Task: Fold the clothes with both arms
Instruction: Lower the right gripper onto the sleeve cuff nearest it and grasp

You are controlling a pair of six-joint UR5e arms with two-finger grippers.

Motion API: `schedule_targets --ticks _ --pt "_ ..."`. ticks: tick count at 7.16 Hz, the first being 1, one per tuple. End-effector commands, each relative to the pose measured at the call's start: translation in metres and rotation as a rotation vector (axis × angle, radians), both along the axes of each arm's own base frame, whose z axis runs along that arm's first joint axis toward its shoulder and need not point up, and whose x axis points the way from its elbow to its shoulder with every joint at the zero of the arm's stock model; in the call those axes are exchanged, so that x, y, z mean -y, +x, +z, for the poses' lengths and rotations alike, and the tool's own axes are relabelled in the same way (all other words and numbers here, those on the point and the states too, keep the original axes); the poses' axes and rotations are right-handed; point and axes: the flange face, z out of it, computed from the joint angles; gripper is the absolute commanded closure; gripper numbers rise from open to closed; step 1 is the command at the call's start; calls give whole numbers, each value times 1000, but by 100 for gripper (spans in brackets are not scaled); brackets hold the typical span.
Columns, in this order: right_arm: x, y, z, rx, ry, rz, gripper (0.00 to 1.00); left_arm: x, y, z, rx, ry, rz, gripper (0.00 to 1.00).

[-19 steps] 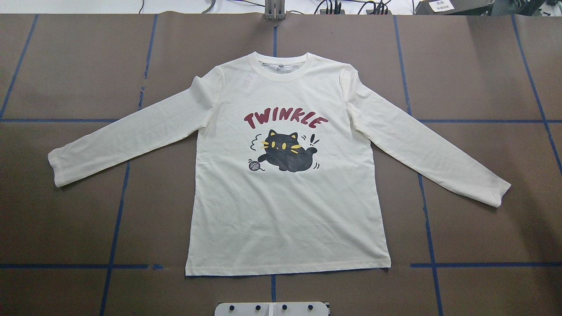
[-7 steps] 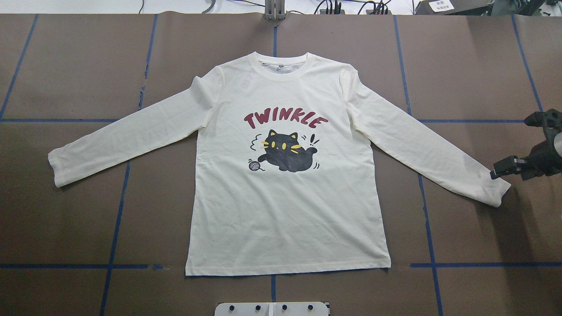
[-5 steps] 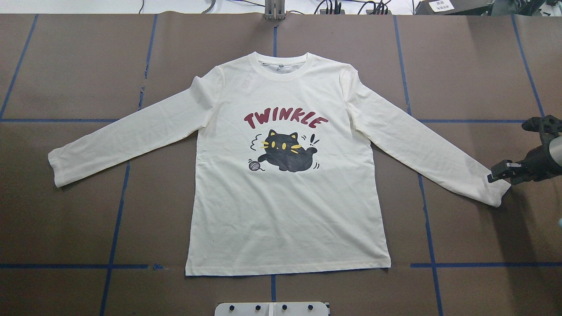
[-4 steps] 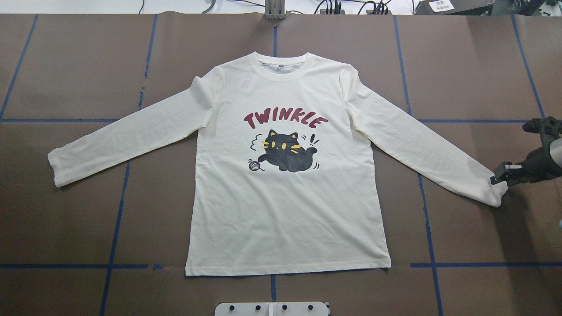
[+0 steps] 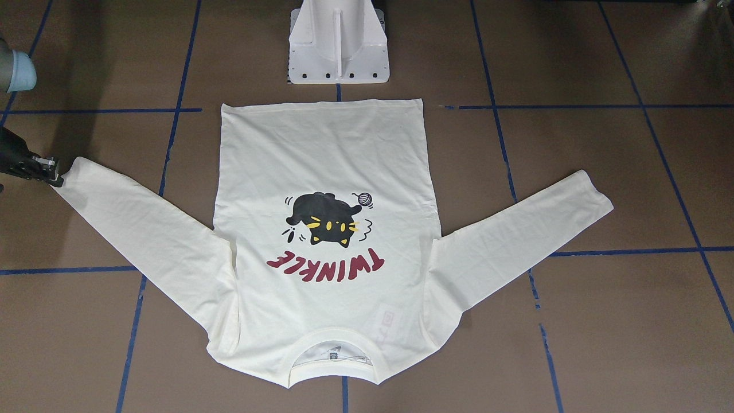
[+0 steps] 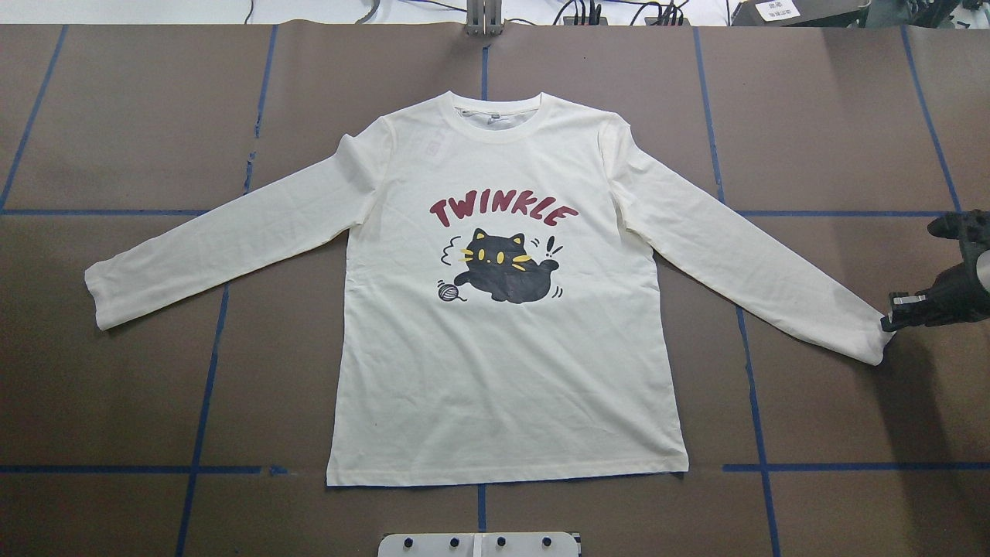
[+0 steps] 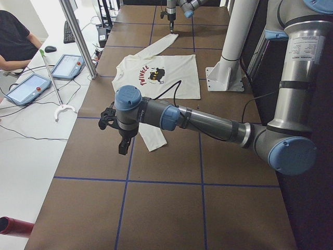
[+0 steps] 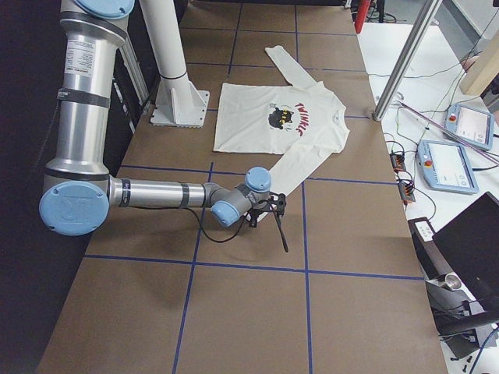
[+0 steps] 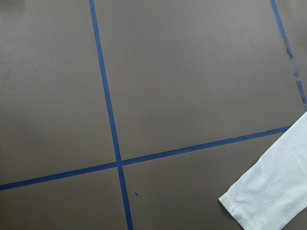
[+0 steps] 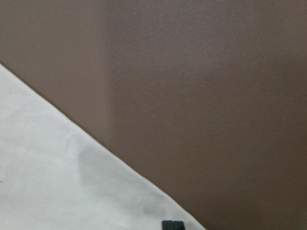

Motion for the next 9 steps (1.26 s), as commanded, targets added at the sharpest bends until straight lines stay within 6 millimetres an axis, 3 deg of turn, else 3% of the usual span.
schedule_targets --ticks 1,2,5,7,8,9 --pt "2 0 1 -8 1 6 47 0 0 0 1 0 0 0" --pt "2 -1 2 -9 0 6 35 0 0 0 -1 0 0 0" --pt "-1 2 5 -15 -8 9 37 0 0 0 -1 0 0 0" --pt "-2 3 7 -17 -11 7 47 -4 -1 1 -1 -1 -1 0" --pt "-3 3 8 -19 -13 7 78 -5 0 1 -1 -3 0 0" --pt "-3 3 9 -21 -17 7 100 -5 -1 2 1 -3 -2 0"
